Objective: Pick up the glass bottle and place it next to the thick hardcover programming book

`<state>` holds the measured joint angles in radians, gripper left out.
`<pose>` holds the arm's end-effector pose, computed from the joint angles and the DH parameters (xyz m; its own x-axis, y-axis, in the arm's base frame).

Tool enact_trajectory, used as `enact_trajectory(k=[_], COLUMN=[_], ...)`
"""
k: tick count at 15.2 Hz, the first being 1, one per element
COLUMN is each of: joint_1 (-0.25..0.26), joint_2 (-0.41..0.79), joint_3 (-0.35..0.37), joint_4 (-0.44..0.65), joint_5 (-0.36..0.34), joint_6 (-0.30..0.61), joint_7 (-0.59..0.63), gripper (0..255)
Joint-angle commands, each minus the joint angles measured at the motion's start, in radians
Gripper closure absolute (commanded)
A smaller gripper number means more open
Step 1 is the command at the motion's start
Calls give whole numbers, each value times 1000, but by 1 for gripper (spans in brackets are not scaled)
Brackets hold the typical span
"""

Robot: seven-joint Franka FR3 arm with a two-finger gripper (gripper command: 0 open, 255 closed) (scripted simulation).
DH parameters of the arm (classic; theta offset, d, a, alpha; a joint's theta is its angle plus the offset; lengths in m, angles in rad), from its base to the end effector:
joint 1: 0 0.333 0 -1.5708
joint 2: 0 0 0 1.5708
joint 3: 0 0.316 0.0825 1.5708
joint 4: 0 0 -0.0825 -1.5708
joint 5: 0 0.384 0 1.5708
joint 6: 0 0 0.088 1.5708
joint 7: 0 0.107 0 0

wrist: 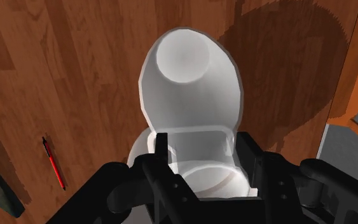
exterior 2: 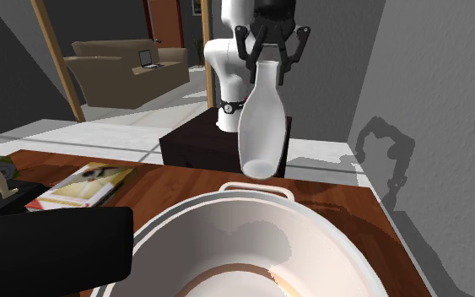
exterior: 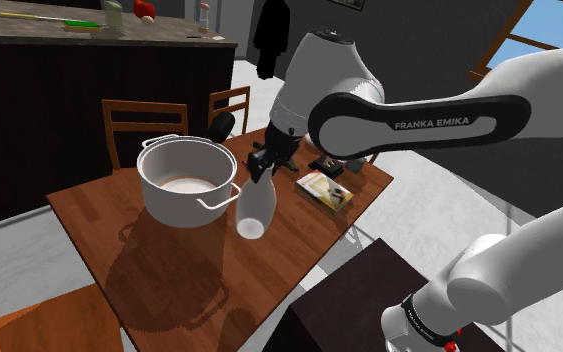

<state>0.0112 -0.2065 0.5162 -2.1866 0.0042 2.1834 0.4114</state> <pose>0.4381 0.2673 0.4808 0.9733 0.1131 0.1997 0.1115 -0.9936 0.0191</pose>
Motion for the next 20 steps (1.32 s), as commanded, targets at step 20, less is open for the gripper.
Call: enact_trajectory(k=[20], joint_1=[-4], joint_2=[-31], joint_3=[-22], joint_4=[254], joint_5=[16], joint_6=[-281], joint_7=[-31], gripper=[255])
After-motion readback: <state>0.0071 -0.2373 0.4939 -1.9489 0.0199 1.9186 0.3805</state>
